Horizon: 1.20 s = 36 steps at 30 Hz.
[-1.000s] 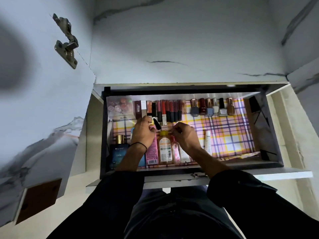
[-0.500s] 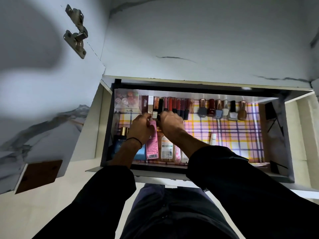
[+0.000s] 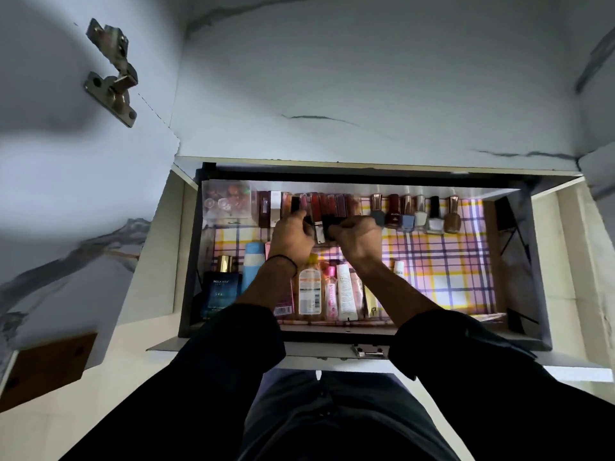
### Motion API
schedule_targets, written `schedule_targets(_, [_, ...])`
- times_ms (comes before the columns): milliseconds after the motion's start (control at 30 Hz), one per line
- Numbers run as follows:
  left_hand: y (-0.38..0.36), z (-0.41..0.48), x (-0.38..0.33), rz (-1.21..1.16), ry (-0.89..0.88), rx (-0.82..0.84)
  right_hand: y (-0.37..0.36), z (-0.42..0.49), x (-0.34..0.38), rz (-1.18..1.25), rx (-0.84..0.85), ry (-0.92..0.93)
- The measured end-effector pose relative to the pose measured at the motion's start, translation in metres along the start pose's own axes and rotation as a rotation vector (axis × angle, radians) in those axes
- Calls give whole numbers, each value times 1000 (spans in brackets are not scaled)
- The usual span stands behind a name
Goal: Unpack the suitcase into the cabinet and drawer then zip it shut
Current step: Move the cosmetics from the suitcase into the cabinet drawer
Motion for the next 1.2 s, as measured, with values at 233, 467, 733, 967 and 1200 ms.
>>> schedule_targets(233, [-21,22,-15,218,-24,46,20,8,-8,91,-35,1])
schedule_targets(467, [-34,22,-15,329,-2,24,25,7,-15,198,-27,-19])
schedule_targets(733, [-43,9,-20,311,77,13,23,10,-16,203,26,-59])
schedule_targets(967, [-40,10,-14,258,14,22,26,16,-7,195,19,-42])
schedule_targets(1200, [-41,12,-11,223,-32,19,26,22,-9,171,28,-33])
Point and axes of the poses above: each hand's wrist, its own z-axis towards the middle knuckle, its own y-axis out of the back of the hand, x = y × z, the point moved 1 cm from there along z, towards the middle knuckle, and after that the axes turned 13 degrees about -y, right-handed, at the moved point
